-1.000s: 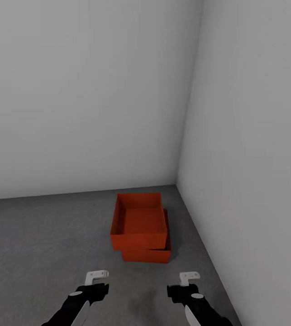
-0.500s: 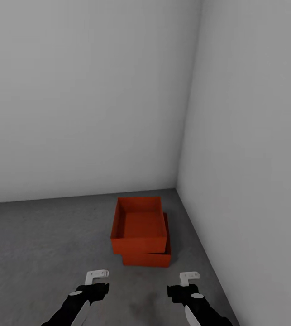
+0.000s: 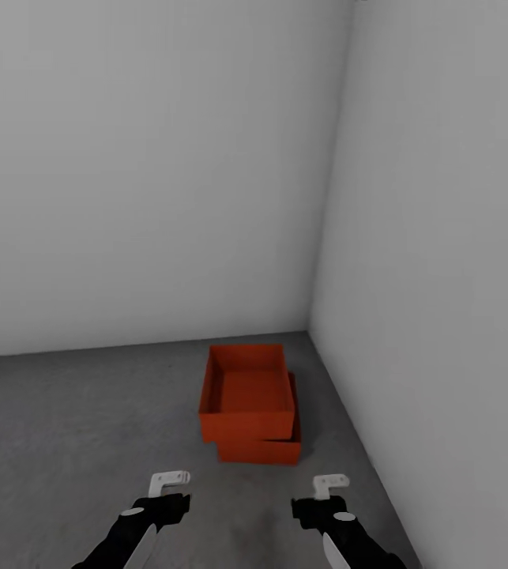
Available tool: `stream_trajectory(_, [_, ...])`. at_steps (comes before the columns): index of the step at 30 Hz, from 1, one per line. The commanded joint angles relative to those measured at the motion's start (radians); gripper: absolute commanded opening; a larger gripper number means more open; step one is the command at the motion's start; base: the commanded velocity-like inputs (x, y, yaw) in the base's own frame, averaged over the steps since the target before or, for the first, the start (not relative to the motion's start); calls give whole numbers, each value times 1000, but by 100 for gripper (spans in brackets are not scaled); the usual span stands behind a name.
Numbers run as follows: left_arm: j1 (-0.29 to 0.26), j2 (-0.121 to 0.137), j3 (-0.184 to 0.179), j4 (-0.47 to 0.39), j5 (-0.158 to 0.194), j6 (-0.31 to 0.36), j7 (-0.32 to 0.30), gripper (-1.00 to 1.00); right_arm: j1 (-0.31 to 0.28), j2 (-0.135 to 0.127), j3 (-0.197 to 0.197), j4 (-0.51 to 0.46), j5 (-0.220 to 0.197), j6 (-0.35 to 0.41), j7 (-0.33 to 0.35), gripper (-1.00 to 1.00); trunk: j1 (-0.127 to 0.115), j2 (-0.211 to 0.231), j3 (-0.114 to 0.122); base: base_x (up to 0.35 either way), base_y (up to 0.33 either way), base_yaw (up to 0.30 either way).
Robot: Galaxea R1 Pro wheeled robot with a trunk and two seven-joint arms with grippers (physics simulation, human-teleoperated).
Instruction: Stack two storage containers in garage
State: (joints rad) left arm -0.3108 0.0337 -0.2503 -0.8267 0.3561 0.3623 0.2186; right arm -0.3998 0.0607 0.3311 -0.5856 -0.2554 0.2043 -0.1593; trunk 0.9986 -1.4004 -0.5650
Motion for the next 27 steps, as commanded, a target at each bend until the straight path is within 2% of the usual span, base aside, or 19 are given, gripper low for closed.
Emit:
stream_trajectory(1, [-1, 2, -6, -2, 11, 3, 10, 100, -1, -1, 6, -2, -10, 4, -9, 100, 0, -1, -1, -248, 186, 0])
stream_trajectory(10, [-1, 2, -5, -2, 11, 3, 10, 100, -1, -1, 6, -2, -10, 4, -9, 100, 0, -1, 0, -219, 233, 0])
stream_trajectory(27, [-1, 2, -4, -2, 11, 3, 9, 100, -1, -1, 6, -2, -10, 4, -9, 100, 0, -1, 0, -152, 283, 0])
